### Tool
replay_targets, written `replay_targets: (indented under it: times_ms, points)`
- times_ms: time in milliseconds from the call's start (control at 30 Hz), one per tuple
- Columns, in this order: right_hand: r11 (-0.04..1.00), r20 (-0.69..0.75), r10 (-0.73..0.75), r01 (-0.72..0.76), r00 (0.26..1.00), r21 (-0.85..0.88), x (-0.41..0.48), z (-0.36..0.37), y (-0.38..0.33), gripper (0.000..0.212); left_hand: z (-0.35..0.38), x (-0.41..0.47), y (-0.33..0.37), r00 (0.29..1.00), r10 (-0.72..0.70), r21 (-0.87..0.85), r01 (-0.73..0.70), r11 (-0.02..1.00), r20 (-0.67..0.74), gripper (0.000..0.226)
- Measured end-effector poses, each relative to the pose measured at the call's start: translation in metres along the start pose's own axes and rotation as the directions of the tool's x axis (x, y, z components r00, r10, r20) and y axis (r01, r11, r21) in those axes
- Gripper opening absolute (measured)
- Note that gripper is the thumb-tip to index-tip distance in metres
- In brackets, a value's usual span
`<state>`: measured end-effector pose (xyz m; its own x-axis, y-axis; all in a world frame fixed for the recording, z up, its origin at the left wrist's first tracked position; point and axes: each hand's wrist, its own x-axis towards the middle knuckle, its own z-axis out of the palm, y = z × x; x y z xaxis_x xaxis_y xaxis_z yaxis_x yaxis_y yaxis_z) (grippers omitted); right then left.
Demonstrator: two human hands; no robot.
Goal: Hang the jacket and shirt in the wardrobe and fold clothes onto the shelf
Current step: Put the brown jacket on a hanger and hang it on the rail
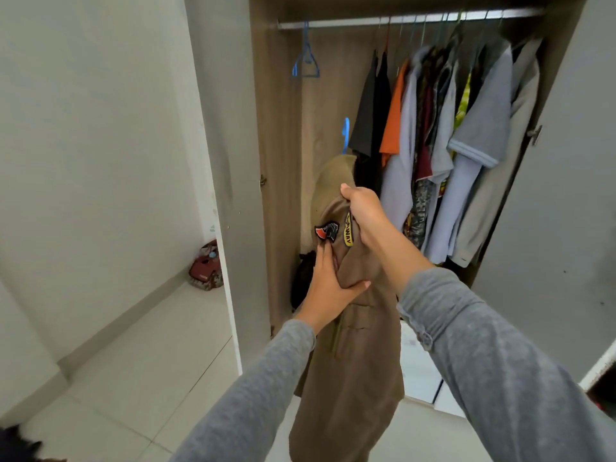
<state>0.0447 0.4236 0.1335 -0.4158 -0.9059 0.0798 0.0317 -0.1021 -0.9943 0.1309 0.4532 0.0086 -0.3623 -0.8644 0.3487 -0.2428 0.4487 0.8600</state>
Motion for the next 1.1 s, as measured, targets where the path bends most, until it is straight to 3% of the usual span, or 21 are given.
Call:
replay_targets:
  times_ms: [667, 767, 1100]
  points:
    - [0.943, -0.063, -0.33, 0.331, 0.942, 0.019, 0.385, 0.075, -0.112, 0.032, -0.067, 0.431, -0.037, 0.972, 0.234, -0.084, -0.232, 0.969, 0.015, 0.103]
    - [0.919, -0.062, -0.389, 0.392, 0.919, 0.04, 0.428, 0.084, -0.126, 0.02, -0.076, 0.482, -0.039, 0.963, 0.268, -0.063, -0.268, 0.961, -0.004, 0.104]
    - [0.874, -0.045, -0.474, 0.476, 0.88, 0.099, 0.569, 0.104, -0.176, 0.017, -0.087, 0.64, -0.042, 0.931, 0.359, 0.046, -0.357, 0.933, -0.07, 0.107]
